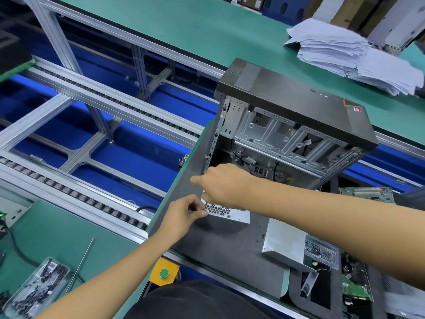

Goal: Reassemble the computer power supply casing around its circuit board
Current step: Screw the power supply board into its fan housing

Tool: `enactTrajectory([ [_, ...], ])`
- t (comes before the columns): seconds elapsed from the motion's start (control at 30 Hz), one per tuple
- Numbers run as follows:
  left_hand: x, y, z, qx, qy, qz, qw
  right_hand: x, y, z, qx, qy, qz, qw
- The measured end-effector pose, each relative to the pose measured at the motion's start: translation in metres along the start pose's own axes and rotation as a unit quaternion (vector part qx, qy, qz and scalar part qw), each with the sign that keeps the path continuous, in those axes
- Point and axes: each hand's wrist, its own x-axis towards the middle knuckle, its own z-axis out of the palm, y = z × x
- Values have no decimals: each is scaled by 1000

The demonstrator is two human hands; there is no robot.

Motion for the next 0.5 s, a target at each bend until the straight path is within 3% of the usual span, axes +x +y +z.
enactTrajectory([
  [0.03, 0, -1, 0, -3, 1, 5, 1000, 1, -1, 1, 8, -11, 34, 999],
  [0.1, -1, -1, -1, -4, 3, 15, 1000, 1, 0, 1, 38, -32, 18, 999],
  [0.17, -1, 0, -1, -3, 6, 15, 1000, -1, 3, -5, 43, -43, -72, 996],
  [0.27, 1, 0, 0, -7, 8, -16, 1000, -1, 14, -16, -76, -46, -213, 973],
  [0.33, 2, -1, 1, -3, 6, -22, 1000, 1, 19, -18, -110, -31, -246, 963],
  [0.4, 1, -1, 0, 2, 5, -16, 1000, 1, 13, -10, -60, -19, -173, 983],
  [0.5, 1, -2, -2, -3, 0, 9, 1000, 2, 2, 4, 55, -20, 46, 997],
])
